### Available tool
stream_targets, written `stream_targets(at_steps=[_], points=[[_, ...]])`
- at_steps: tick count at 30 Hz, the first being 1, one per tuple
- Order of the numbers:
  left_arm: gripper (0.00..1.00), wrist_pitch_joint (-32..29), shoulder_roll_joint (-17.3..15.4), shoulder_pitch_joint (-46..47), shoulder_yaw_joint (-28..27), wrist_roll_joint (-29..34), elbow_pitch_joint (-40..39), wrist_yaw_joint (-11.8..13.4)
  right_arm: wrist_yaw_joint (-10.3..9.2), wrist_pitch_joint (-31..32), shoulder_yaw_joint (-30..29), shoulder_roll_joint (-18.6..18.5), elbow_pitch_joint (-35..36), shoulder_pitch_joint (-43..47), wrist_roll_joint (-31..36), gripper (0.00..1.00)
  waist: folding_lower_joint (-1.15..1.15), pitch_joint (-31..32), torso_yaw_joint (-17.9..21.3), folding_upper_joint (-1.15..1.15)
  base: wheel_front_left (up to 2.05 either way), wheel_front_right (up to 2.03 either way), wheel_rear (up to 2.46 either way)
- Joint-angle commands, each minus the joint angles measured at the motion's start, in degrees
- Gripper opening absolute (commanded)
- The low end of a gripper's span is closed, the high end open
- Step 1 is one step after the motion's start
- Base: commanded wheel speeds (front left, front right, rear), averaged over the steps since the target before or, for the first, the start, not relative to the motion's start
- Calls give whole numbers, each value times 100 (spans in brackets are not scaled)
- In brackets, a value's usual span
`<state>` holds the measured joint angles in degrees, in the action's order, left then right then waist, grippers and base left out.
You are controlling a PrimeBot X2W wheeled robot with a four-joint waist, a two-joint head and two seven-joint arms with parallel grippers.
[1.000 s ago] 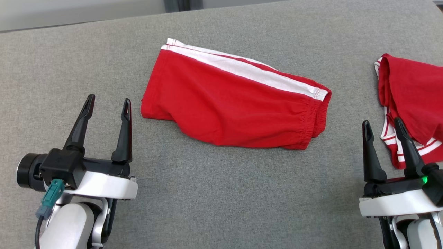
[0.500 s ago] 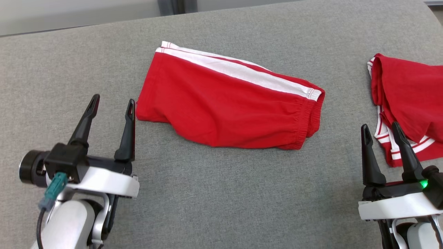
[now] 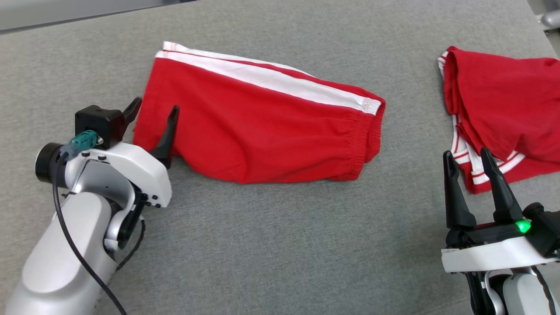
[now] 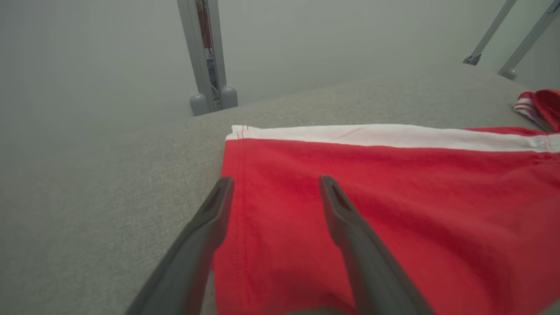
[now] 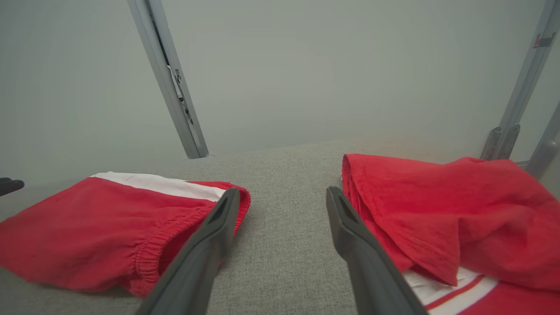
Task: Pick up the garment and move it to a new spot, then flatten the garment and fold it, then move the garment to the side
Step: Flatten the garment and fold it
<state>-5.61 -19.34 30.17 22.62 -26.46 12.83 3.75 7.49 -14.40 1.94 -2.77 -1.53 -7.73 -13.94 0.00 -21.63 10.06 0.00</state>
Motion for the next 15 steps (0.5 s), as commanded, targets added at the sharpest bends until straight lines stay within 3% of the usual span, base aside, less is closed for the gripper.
stream_targets(at_steps=[1,9,15], points=[[100,-108,-71,98,-27,-69,173,-37,2,-53,-26,-29,-50,-52,-55,100,0,-80,127,0,0,0,0],[100,-507,-208,169,-194,-359,927,-26,2,-91,29,-29,-201,-105,-299,100,0,-196,252,0,0,0,0],[100,-669,-102,-88,-228,-629,940,-69,2,-98,77,-28,-199,-135,-440,100,0,-204,272,0,0,0,0]])
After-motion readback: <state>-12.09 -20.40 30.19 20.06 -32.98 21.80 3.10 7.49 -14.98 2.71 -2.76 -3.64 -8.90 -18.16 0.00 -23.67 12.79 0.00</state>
